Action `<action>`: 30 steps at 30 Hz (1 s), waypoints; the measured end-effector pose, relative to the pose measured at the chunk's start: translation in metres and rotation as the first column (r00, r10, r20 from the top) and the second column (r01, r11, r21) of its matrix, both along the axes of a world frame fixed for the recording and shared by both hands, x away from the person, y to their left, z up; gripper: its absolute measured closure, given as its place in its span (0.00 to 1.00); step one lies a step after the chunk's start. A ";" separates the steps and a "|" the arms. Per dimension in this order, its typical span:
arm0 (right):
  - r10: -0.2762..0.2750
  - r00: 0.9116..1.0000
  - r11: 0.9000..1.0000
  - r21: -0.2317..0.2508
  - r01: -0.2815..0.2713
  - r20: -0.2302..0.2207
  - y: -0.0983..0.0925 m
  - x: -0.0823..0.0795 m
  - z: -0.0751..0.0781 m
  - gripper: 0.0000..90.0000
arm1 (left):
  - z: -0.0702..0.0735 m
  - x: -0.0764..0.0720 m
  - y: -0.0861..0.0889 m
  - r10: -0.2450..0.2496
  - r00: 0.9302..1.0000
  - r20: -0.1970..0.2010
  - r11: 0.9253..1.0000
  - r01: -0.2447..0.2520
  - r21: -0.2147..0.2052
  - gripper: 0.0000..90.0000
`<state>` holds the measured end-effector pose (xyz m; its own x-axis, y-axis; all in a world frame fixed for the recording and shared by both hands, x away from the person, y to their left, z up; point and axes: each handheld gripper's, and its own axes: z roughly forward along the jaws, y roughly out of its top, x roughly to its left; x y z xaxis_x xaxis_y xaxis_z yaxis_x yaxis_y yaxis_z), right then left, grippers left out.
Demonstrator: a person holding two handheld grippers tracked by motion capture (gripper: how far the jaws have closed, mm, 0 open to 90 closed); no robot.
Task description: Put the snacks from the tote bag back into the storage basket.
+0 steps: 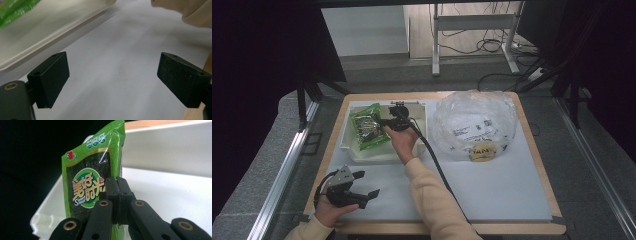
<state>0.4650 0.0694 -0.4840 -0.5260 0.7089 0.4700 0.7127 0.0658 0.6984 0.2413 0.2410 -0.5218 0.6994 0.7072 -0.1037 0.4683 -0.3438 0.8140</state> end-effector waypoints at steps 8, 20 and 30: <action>-0.017 1.000 0.998 -0.069 0.017 -0.013 0.009 -0.001 -0.017 0.98 | 0.000 0.001 0.001 -0.001 1.000 0.000 1.000 0.001 -0.003 0.12; 0.028 0.999 0.993 -0.116 -0.030 -0.024 0.008 -0.004 -0.016 0.69 | 0.000 0.000 0.001 0.000 1.000 0.002 1.000 0.000 -0.001 0.12; 0.098 0.995 0.989 -0.110 -0.095 0.016 0.004 -0.012 -0.001 0.52 | 0.000 0.000 0.001 0.004 1.000 0.003 1.000 -0.004 0.001 0.12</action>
